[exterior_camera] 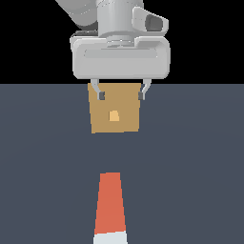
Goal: Insert the peg into the horizontal hole in a box.
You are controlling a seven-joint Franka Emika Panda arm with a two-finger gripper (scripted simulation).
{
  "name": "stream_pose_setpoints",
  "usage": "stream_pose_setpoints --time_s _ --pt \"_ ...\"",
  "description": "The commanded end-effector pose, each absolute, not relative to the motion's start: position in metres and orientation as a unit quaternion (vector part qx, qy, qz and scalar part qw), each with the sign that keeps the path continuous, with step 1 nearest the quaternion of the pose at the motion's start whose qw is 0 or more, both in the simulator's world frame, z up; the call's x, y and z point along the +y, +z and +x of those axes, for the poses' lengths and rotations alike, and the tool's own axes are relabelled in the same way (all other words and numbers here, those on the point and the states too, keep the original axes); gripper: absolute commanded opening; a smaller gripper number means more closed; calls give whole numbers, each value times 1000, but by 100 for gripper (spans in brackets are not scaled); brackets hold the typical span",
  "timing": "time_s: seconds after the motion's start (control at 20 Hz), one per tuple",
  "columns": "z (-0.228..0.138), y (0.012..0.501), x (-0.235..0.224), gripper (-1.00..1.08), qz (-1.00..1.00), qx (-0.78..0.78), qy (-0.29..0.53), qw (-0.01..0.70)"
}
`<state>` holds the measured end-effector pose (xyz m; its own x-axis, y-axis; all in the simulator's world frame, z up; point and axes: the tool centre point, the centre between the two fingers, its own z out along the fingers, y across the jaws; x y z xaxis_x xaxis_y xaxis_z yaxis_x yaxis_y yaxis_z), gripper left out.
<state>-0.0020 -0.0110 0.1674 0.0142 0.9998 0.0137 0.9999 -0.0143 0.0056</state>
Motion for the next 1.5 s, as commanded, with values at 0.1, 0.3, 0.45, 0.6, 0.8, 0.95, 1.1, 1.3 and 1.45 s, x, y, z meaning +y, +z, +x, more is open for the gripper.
stream_pose_setpoints --time_s 0.1,0.3,0.45,0.6,0.8,0.95,1.1,1.3,1.45 --pt "-2 167 -12 100 -712 -702 -7 3" --pt "-3 163 -22 100 -710 -704 -6 3" --pt "-5 157 -36 100 -708 -706 -6 2" --pt "-7 149 -55 100 -705 -709 -5 2" --pt "-10 135 -90 100 -700 -714 -4 2" --pt "-12 122 -121 100 -695 -719 -3 1" --pt "-13 109 -154 100 -690 -724 -2 1" --pt "-14 93 -194 100 -684 -730 -1 1" --pt "-13 83 -218 100 -680 -733 -1 0"
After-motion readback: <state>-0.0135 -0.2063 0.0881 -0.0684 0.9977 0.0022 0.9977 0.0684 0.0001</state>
